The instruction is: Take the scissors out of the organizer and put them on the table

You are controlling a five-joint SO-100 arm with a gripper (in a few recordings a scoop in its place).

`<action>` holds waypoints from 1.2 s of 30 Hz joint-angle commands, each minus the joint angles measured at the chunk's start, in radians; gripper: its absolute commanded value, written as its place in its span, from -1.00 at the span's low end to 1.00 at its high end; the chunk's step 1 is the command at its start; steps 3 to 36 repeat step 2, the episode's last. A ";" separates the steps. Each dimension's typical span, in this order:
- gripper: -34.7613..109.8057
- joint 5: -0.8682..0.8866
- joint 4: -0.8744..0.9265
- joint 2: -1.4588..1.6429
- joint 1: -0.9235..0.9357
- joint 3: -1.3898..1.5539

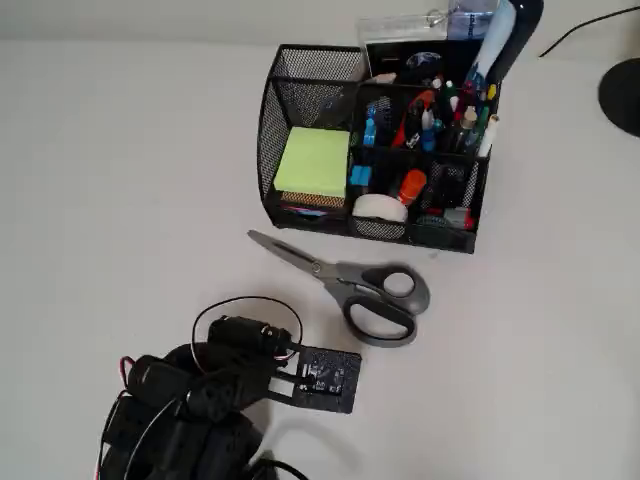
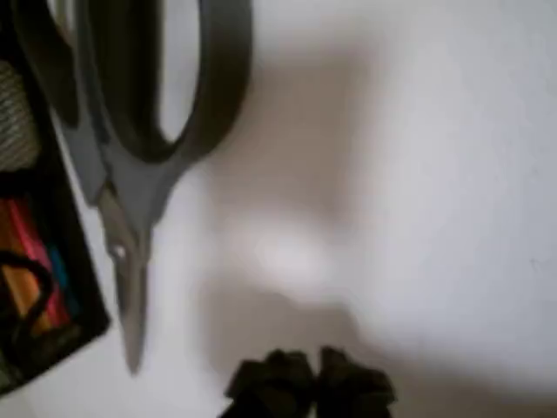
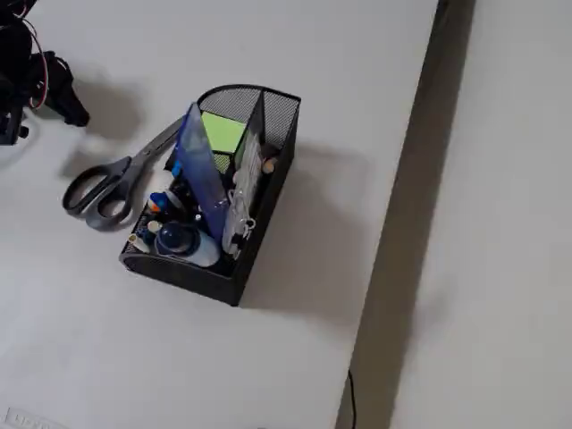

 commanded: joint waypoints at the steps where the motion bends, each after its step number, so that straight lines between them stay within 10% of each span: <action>1: -0.52 0.014 0.005 0.000 -0.011 -0.075; 36: -0.52 0.014 0.005 0.000 -0.011 -0.075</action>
